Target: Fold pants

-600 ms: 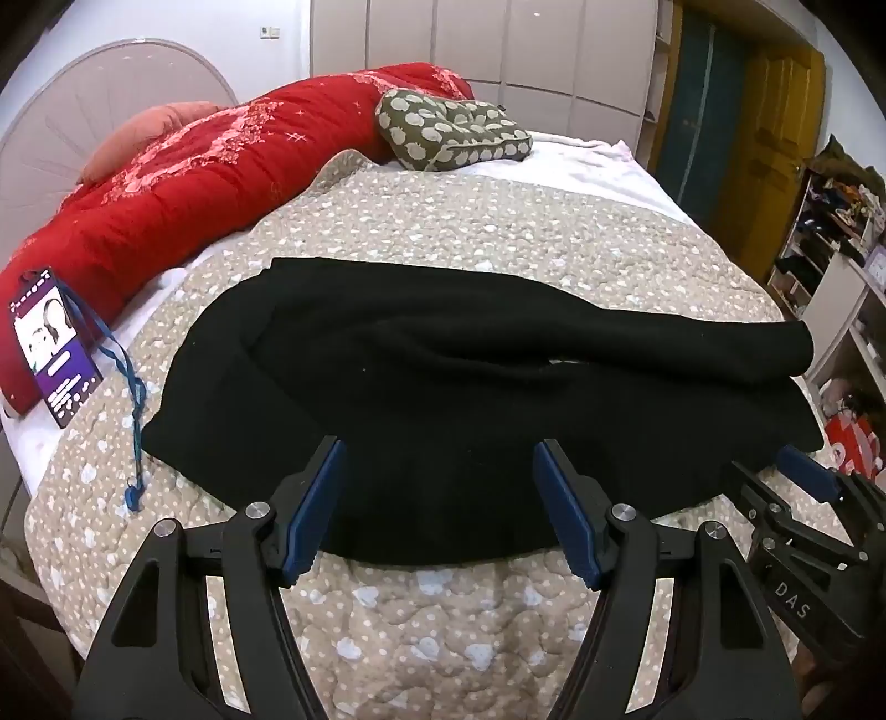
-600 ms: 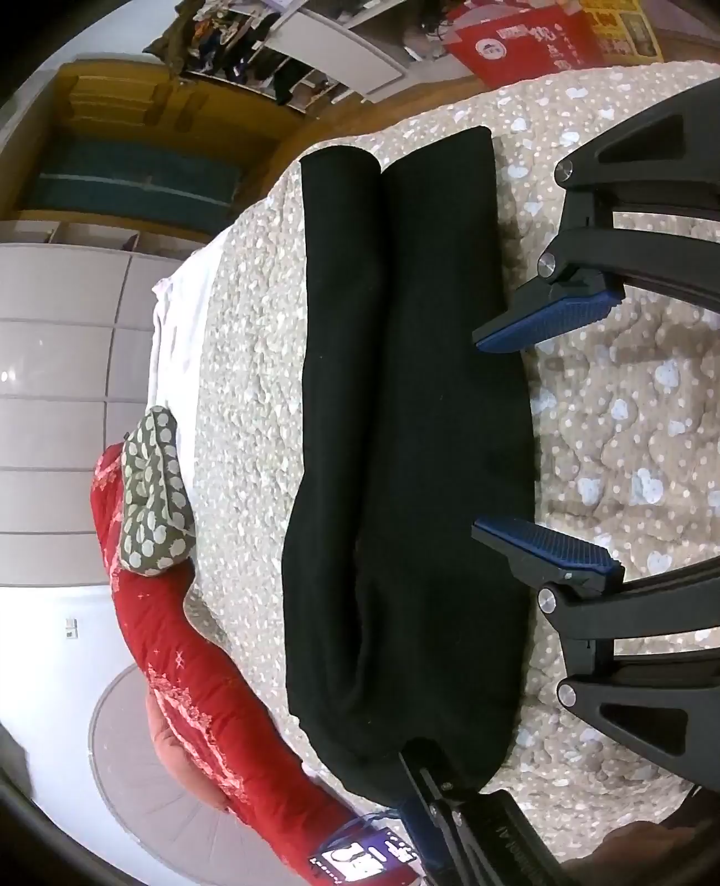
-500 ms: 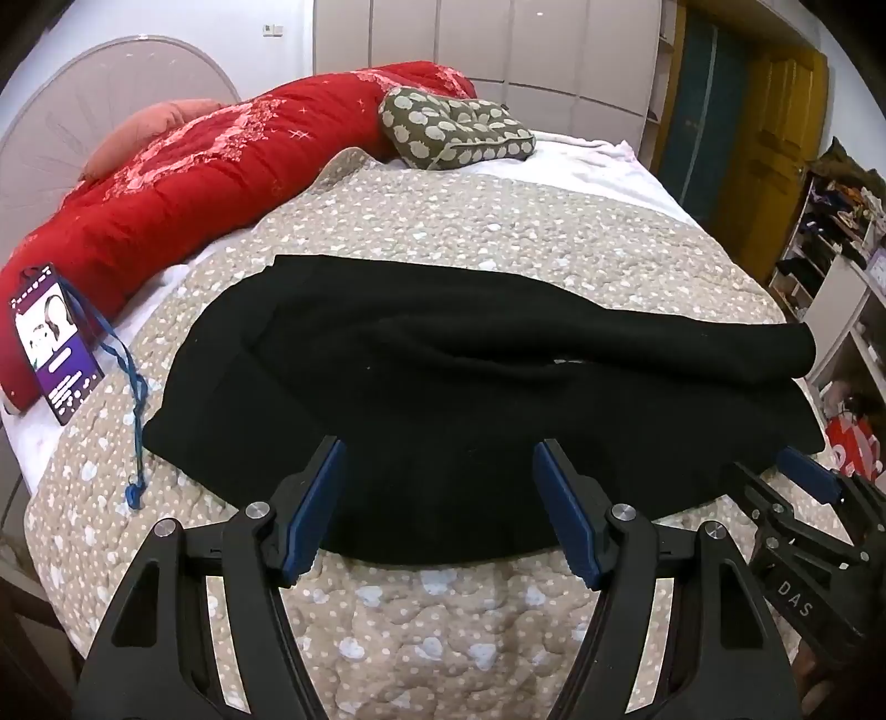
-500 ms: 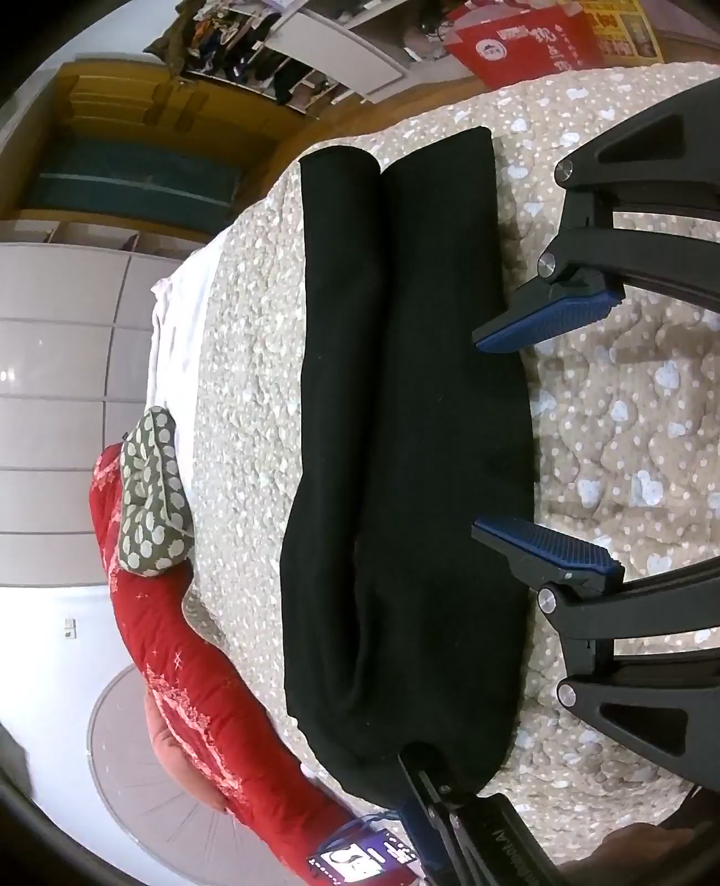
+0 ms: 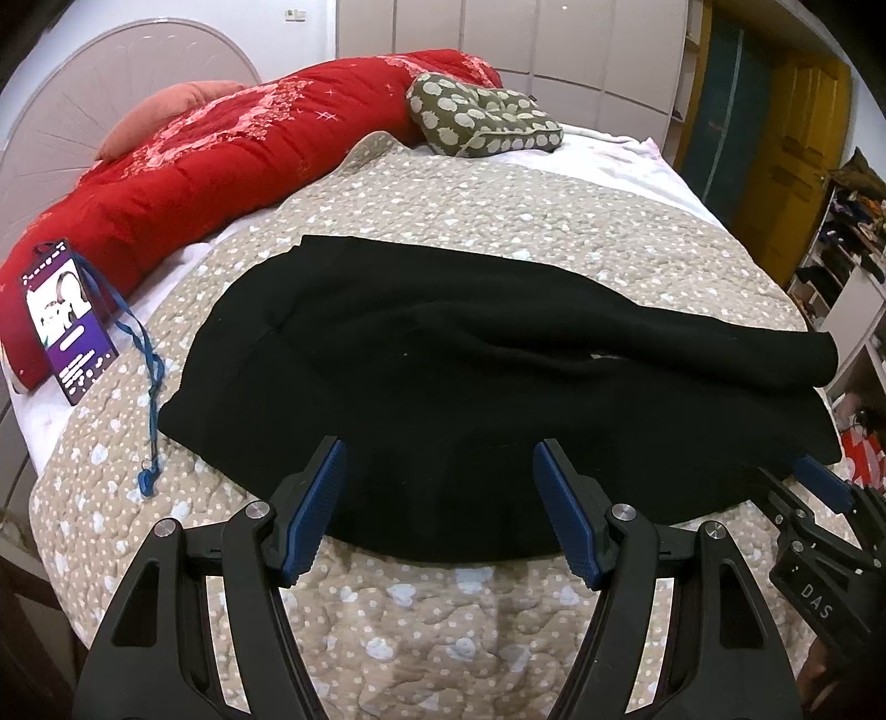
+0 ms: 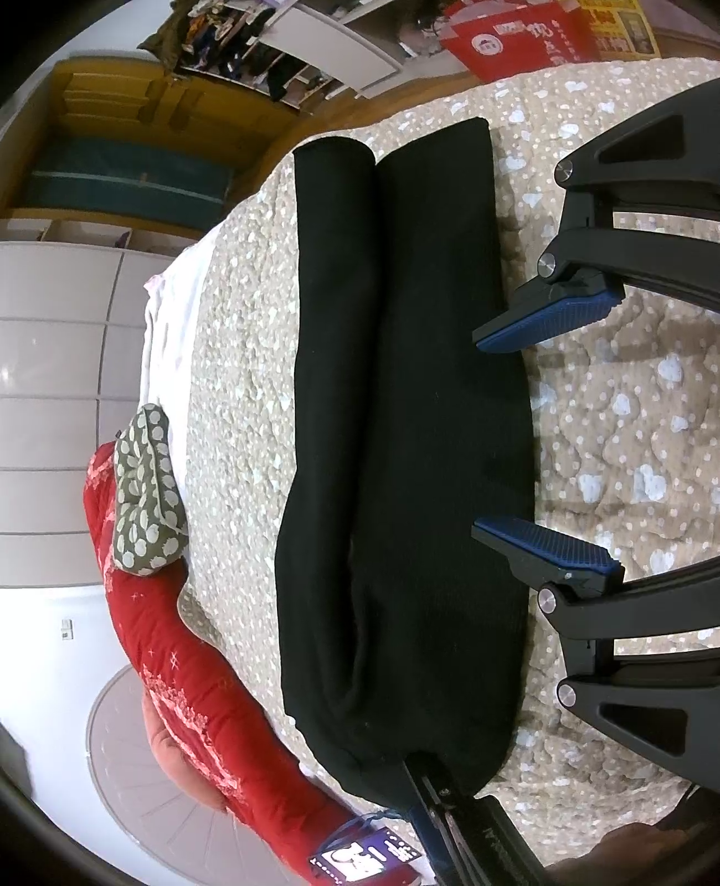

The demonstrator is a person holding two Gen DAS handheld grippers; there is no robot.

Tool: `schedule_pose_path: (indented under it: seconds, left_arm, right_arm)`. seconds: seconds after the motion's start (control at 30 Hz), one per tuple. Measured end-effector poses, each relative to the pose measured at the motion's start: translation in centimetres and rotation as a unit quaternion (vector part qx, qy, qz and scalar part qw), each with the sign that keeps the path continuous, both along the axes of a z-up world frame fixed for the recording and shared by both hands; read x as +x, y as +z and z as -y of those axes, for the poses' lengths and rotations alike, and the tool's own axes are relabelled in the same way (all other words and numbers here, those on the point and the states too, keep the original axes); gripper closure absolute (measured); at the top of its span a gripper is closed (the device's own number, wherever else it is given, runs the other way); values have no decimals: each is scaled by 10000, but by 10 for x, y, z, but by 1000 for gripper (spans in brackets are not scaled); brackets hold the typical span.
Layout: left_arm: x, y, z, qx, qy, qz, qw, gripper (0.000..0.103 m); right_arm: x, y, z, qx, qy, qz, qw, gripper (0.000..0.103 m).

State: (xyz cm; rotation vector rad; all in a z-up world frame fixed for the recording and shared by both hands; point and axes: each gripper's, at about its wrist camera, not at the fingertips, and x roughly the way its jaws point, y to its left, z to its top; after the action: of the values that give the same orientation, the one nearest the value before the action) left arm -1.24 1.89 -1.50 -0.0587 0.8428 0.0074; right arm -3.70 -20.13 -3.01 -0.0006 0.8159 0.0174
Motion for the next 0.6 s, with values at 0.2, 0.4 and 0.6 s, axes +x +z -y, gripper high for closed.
schedule_pose_path:
  seconds: [0.2, 0.4, 0.6]
  left_arm:
    - [0, -1, -3, -44, 19, -20, 10000, 33]
    - [1, -2, -5, -66, 53, -36, 10000, 33]
    - [0, -3, -7, -86, 68, -66, 9999, 33]
  right_arm:
    - [-1, -2, -3, 38, 34, -56, 10000, 43]
    - [1, -3, -5, -32, 41, -121, 9999, 43]
    - [1, -5, -4, -74, 5, -179, 9998, 44]
